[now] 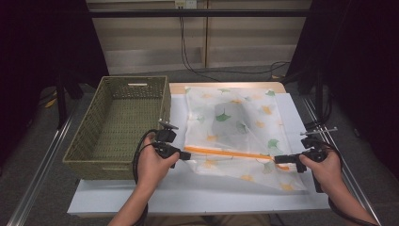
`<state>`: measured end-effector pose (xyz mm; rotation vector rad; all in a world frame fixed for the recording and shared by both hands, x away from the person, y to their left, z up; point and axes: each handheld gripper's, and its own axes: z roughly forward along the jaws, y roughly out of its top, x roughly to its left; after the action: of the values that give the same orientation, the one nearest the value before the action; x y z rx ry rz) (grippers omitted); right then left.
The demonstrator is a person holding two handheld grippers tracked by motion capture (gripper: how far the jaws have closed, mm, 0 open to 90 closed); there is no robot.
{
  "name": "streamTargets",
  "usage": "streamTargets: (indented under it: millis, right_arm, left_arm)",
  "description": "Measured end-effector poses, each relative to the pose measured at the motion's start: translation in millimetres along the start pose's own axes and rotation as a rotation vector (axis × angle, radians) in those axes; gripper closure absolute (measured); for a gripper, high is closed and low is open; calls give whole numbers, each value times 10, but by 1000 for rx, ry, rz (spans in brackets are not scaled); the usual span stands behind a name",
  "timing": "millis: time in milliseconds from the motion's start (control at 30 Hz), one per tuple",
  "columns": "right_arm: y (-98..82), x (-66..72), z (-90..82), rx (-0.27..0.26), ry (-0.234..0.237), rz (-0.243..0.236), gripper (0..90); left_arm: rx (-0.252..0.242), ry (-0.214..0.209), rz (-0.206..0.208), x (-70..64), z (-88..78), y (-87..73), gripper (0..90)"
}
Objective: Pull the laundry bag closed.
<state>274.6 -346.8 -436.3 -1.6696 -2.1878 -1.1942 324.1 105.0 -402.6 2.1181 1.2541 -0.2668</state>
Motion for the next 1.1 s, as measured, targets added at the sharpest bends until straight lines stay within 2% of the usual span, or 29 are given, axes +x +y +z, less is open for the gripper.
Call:
streamTargets:
  millis: [67, 100, 233, 267, 300, 533, 600, 800, 1100]
  right_arm:
    - [-12, -20, -26, -5, -2, 4, 900]
    - [-20, -33, -41, -8, -5, 2, 900]
    - [-49, -72, -84, -14, -7, 13, 900]
    - [-55, -82, -92, -18, -6, 17, 900]
    - [-61, -85, -100, -17, -9, 21, 900]
    - [-101, -128, -138, -16, -29, 23, 900]
    - [-118, -151, -163, -16, -41, 24, 900]
    - [-168, -217, -249, -26, -55, 41, 900]
    - [-212, -258, -305, -41, -73, 48, 900]
  left_arm:
    - [-3, 0, -2, -2, -3, 2, 883]
    - [-19, -7, -26, -15, 4, 0, 883]
    - [-18, -5, -27, -14, 3, 1, 883]
    - [6, 0, 9, 10, -15, 6, 883]
    - [6, 2, 11, 5, -16, 7, 883]
    - [-9, 2, -9, -12, -19, 4, 883]
    - [7, -4, 10, 7, -34, 7, 883]
    - [2, 9, 9, 12, -34, 9, 883]
    - [0, 3, 8, 7, -49, 14, 883]
